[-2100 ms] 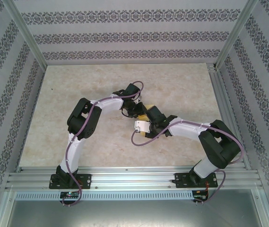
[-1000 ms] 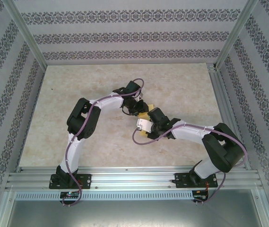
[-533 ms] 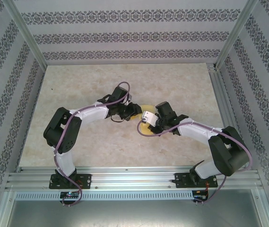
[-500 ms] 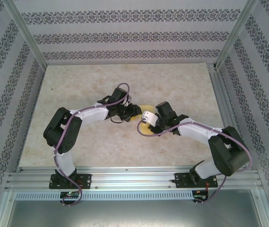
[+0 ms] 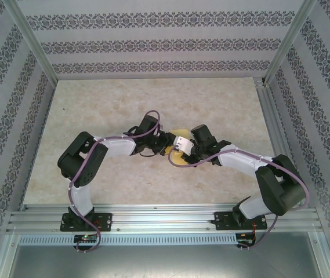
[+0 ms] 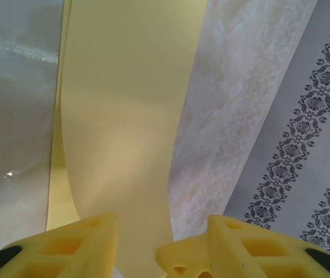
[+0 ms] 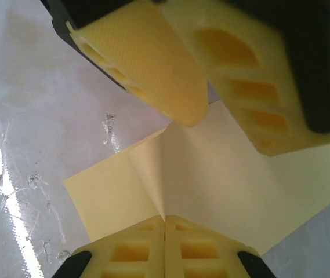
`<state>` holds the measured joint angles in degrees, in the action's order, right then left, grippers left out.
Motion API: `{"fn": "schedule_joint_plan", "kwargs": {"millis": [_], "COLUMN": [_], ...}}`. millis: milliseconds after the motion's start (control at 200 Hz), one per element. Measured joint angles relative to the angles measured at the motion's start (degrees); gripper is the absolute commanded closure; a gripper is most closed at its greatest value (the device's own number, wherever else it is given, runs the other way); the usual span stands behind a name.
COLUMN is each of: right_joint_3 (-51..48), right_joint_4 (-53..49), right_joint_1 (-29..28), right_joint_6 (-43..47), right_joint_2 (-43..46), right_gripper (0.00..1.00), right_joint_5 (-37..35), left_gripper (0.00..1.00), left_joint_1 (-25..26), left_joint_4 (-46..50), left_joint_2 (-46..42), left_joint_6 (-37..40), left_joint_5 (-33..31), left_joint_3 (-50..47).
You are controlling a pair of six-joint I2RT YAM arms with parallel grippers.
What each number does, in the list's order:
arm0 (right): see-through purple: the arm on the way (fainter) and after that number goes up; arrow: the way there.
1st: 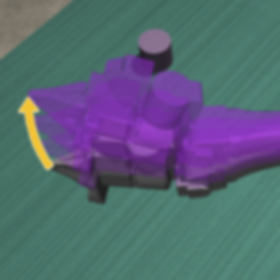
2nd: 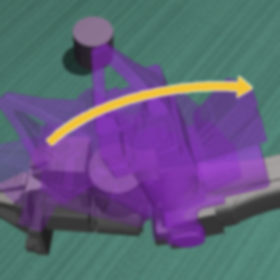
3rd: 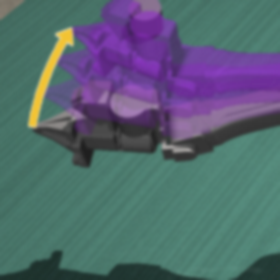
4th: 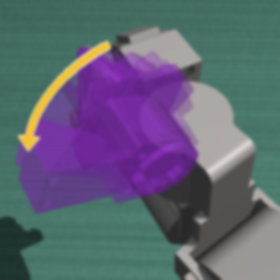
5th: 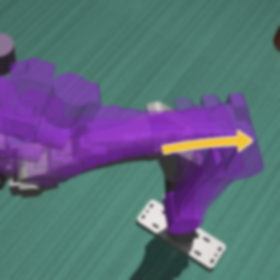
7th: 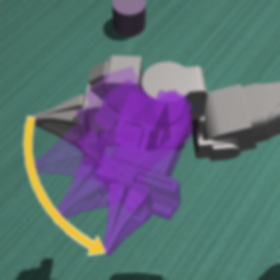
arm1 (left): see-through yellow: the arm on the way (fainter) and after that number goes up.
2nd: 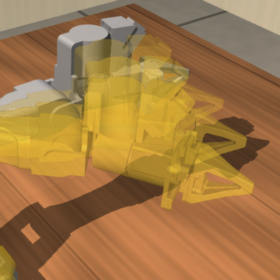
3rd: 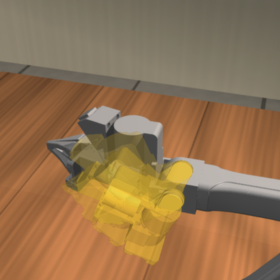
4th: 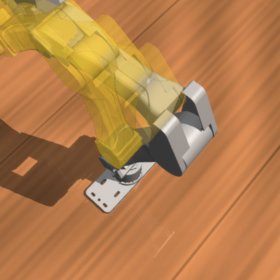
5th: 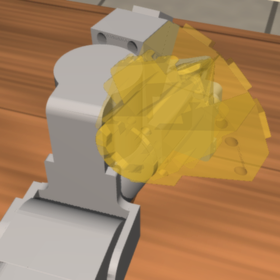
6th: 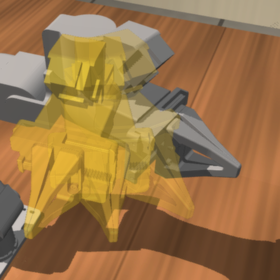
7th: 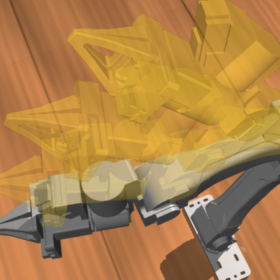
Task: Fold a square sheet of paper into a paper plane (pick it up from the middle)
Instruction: Fold the triangle a second time at the center of the table.
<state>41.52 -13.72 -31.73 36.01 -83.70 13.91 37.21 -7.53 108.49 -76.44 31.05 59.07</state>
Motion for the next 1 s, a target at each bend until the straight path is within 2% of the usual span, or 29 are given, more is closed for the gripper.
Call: {"fn": "schedule_joint_plan", "kwargs": {"millis": [130,335,619,999], "right_joint_3": [0.00,0.00,0.00,0.00], "right_joint_4": [-0.22,-0.24,-0.22,-0.24], "right_joint_1": [0.00,0.00,0.00,0.00], "right_joint_6": [0.00,0.02,0.00,0.02], "right_joint_2": [0.00,0.00,0.00,0.31], "right_gripper": [0.94,0.94,0.94,0.93], "right_joint_5": [0.00,0.00,0.24,0.37], "left_gripper": [0.50,0.39,0.32,0.42], "left_joint_1": [0.37,0.44,0.44,1.46], "left_joint_4": [-1.51,-1.70,-1.77,-4.31], "left_joint_2": [0.59,-0.17,-1.70,-1.88], "left_joint_6": [-1.97,-3.63,-5.35,-8.46], "left_joint_5": [-0.07,-2.16,-4.17,-4.35], "left_joint_3": [-1.07,-2.78,-4.85,-4.83]}}
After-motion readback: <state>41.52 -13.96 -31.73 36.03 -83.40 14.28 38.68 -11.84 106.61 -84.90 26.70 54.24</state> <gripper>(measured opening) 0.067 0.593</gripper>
